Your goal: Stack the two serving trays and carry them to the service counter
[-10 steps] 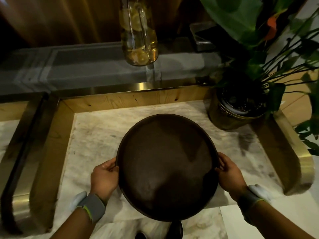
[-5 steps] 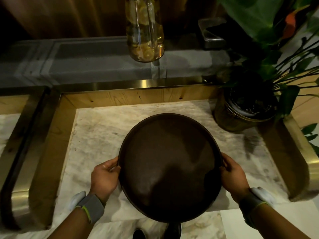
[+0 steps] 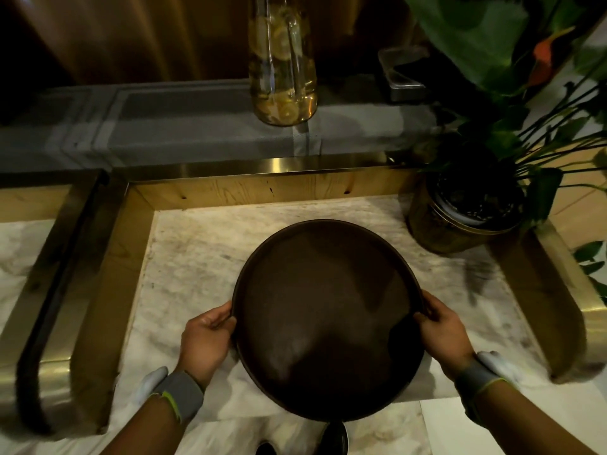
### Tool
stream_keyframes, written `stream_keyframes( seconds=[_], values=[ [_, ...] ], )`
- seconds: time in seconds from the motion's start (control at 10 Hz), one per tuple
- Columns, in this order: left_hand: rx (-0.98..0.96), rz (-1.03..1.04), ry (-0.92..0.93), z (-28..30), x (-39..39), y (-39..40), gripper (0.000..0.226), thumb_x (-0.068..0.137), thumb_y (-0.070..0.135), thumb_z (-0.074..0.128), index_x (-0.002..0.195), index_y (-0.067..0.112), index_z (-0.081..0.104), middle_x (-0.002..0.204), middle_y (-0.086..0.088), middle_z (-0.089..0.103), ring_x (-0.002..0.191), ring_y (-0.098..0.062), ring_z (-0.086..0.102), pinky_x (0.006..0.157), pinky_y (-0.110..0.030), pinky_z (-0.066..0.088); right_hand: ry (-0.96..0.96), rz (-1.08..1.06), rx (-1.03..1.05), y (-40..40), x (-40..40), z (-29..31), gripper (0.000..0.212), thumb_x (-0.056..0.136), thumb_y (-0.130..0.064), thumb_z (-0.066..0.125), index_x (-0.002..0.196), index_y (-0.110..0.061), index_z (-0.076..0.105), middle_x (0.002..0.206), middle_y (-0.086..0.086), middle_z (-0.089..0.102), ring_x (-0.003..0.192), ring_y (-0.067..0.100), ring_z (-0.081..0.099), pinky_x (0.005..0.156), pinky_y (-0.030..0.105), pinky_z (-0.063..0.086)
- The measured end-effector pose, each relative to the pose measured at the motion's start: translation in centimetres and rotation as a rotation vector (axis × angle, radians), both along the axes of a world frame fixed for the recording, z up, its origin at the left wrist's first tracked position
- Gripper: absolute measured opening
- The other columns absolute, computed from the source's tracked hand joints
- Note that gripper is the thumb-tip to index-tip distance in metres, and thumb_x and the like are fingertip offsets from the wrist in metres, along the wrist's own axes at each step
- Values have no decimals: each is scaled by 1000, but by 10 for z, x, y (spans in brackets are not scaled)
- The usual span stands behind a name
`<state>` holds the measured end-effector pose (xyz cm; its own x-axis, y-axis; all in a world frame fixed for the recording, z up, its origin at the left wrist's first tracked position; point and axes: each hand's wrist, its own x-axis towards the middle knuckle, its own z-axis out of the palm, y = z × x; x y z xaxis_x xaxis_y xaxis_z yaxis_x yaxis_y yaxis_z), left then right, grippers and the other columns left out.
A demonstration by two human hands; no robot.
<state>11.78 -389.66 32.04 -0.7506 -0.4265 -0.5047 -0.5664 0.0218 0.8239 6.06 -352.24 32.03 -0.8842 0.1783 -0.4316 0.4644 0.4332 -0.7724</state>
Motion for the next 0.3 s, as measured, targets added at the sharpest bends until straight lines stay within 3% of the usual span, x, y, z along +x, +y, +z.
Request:
stream_keyframes(
  seconds=[0.1,0.2,0.3],
  values=[
    [91,-25,-25,4,3,-8,41,78,31,70,117,18,67,115,-2,71,107,-19,65,100,-45,46,-34,-15,5,-7,-2,14,49,89,-23,59,137,-25,53,127,-8,60,124,24,54,107,44,41],
    [121,-46,39,25,4,-9,18,86,28,64,94,18,76,102,-6,75,100,-22,66,96,-44,49,61,-44,10,-17,0,29,42,93,-27,59,133,-19,57,123,-3,61,121,22,55,106,40,41],
    [167,-24,54,49,8,-11,18,89,29,58,91,15,70,93,-3,72,95,-18,65,93,-37,50,121,-86,-31,-25,6,36,42,91,-38,59,127,-17,63,122,-2,64,118,20,57,105,39,42]
  ],
)
